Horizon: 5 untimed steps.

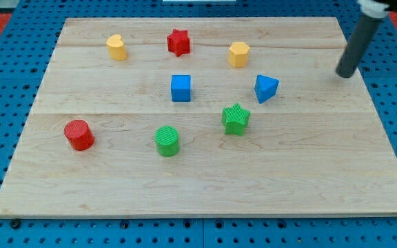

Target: Move the blue triangle to the top right

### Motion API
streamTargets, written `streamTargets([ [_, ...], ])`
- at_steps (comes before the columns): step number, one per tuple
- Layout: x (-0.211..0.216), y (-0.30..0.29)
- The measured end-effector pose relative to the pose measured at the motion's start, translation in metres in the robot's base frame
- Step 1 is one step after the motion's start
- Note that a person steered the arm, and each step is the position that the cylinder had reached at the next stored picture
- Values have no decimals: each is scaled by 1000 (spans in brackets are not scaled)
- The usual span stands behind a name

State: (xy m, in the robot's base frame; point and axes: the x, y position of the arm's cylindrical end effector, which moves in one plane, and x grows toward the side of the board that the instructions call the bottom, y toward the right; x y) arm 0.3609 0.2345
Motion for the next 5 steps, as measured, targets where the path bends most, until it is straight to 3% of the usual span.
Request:
streamTargets([
  [1,15,-43],
  [2,15,-43],
  [4,35,-121],
  [5,17,-144],
])
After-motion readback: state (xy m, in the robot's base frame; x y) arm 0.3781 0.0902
